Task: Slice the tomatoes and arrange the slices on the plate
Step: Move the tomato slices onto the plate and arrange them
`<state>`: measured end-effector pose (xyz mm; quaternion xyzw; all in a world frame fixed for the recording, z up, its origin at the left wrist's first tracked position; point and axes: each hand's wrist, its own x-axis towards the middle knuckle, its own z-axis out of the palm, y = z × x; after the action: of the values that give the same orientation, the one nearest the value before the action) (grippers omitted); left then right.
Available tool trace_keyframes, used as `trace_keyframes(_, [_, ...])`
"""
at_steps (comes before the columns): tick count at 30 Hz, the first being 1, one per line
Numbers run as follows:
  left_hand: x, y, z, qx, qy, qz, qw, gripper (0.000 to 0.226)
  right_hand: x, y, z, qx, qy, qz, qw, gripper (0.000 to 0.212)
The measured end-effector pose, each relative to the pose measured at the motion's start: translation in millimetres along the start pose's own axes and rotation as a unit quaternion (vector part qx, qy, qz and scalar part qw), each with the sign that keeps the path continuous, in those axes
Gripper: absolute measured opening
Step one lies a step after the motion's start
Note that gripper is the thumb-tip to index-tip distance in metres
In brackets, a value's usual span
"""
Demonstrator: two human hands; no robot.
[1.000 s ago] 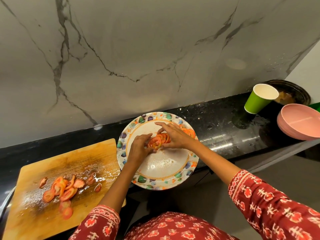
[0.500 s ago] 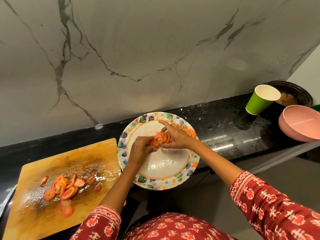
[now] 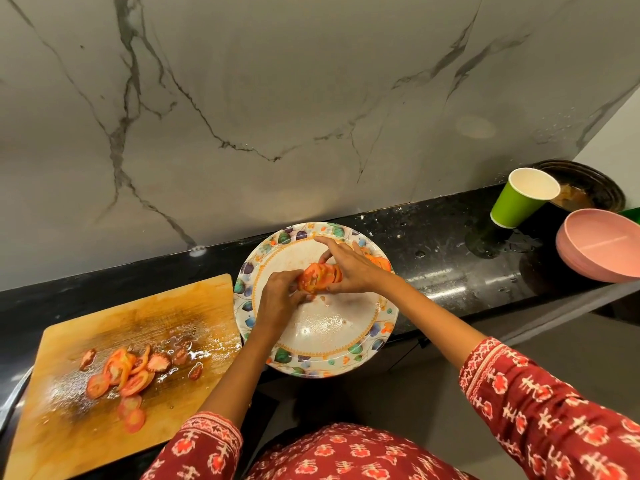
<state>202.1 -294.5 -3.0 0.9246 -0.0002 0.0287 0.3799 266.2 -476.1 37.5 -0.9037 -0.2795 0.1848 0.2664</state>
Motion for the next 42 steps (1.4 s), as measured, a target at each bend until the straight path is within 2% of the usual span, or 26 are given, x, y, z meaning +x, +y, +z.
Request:
trace_keyframes(6, [-1.4,1.6,3.4,0.002,0.01,0.005,1.0,0.053,-0.4,0.6,-1.9,-0.018,-0.022,0.007,1.0,0.107])
trace_keyframes(10, [-2.2,4.1,3.8,0.002,0.007,0.002,1.0,0.058,-3.6,3.2,-3.8,0.005,-0.003,-0.001,1.0,0.108])
trace_keyframes(15, [-10.9,1.9,-1.0,-0.026,-0.003,-0.019,0.999,0.067,-11.5,9.5,-6.2,0.066,0.12,-0.022,0.99,0.089])
trace_keyframes(19, [-25.0,-3.3,-13.8,-0.062,0.025,-0.032,0.997,0.059,-16.3,2.8,-2.5,0.082,0.205,-0.046,0.974,0.069])
trace_keyframes(23, [-42.5,-15.3,-37.3,-0.051,0.076,0.002,0.996,0.045,-14.7,-20.6,12.4,0.071,0.285,-0.045,0.955,0.051])
trace_keyframes(26, [-63.3,-30.9,-62.8,-0.032,0.109,-0.003,0.993,0.04,-14.3,-54.9,36.9,0.076,0.28,-0.04,0.956,0.047])
trace_keyframes(31, [-104.8,-65.0,-107.9,-0.002,0.162,-0.032,0.986,0.037,-9.9,-111.0,80.5,0.043,0.244,-0.092,0.964,0.045])
trace_keyframes(36, [-144.4,-103.9,-156.3,-0.006,0.224,-0.06,0.973,0.038,1.4,-159.7,111.7,0.031,0.166,-0.093,0.981,0.043])
trace_keyframes(42, [-181.0,-142.1,-191.9,-0.006,0.256,-0.123,0.959,0.03,17.3,-204.4,139.2,0.003,0.061,-0.091,0.994,0.04])
